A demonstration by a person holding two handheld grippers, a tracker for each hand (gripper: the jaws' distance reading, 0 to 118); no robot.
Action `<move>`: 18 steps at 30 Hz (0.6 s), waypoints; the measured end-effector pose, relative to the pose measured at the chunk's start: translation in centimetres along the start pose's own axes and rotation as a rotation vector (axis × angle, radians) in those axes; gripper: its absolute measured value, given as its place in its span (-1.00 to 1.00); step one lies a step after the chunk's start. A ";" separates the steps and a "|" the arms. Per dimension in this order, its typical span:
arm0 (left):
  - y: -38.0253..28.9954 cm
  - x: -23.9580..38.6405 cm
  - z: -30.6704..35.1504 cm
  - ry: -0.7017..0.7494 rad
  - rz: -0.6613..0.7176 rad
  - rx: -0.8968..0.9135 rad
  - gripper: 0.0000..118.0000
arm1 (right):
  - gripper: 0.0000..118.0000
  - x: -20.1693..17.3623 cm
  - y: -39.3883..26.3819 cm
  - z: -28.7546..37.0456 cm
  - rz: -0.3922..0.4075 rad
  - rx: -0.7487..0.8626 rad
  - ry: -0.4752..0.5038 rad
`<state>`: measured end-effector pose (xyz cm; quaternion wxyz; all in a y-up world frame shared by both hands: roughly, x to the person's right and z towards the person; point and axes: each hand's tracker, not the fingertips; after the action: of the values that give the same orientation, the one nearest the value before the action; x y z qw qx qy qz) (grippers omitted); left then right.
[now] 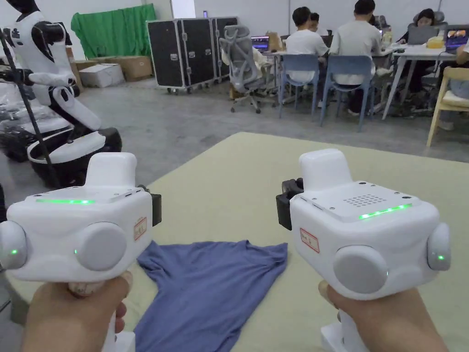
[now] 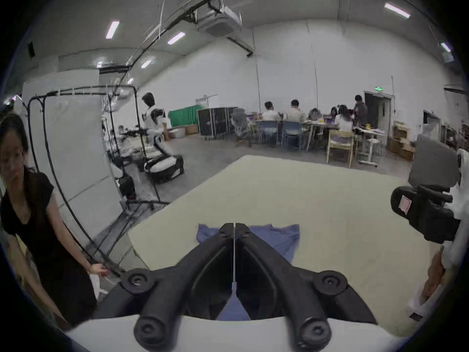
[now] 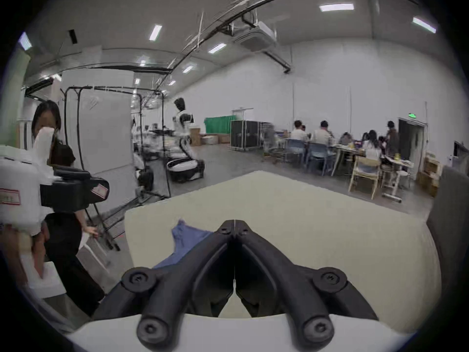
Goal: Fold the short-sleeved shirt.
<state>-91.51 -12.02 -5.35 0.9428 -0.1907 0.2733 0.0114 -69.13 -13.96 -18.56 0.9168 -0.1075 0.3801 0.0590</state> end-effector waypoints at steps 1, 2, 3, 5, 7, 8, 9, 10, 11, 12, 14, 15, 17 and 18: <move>-0.4 0.0 -1.3 -0.030 0.021 -0.032 -1.00 | -0.96 -0.1 -0.4 -0.5 0.003 -0.014 0.001; -0.7 0.1 -2.9 -0.061 0.044 -0.070 -1.00 | -0.96 0.0 -0.8 -0.9 0.006 -0.031 -0.010; -1.1 0.4 -4.3 -0.089 0.059 -0.099 -1.00 | -0.96 0.2 -1.2 -1.4 0.009 -0.045 -0.018; -2.3 1.4 -7.9 -0.118 0.057 -0.165 -1.00 | -0.96 0.5 -2.1 -2.4 0.028 -0.093 -0.023; -3.9 2.6 -11.2 -0.119 0.027 -0.213 -1.00 | -0.96 0.9 -3.0 -3.4 0.021 -0.122 -0.040; -4.9 3.4 -13.2 -0.115 0.007 -0.241 -1.00 | -0.96 1.0 -3.6 -3.9 0.019 -0.137 -0.044; -5.9 4.0 -15.0 -0.114 -0.014 -0.263 -1.00 | -0.96 1.2 -4.0 -4.4 0.018 -0.154 -0.045; -7.2 4.8 -17.5 -0.117 -0.038 -0.296 -1.00 | -0.96 1.3 -4.5 -4.8 0.015 -0.173 -0.044; -8.6 5.9 -19.9 -0.122 -0.063 -0.334 -1.00 | -0.96 1.4 -5.1 -5.3 0.013 -0.186 -0.038; -9.7 6.7 -21.9 -0.133 -0.077 -0.368 -1.00 | -0.96 1.5 -5.6 -5.7 0.015 -0.198 -0.034; -12.9 8.5 -26.5 -0.193 -0.047 -0.430 -1.00 | -0.96 1.8 -7.0 -6.6 0.012 -0.241 -0.034; -14.0 9.3 -28.2 -0.182 -0.045 -0.473 -1.00 | -0.96 2.0 -7.7 -7.0 0.008 -0.267 -0.023; -16.0 11.0 -31.6 -0.196 -0.072 -0.533 -0.99 | -0.96 2.7 -9.1 -7.9 -0.002 -0.307 -0.008; -16.8 11.7 -32.2 -0.217 -0.078 -0.535 -0.86 | -0.96 3.0 -9.7 -8.3 0.001 -0.326 -0.011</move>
<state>-95.94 -40.32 -30.55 0.8825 -0.4404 0.1505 0.0671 -70.89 -25.33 -24.89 0.8892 -0.2544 0.3605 0.1208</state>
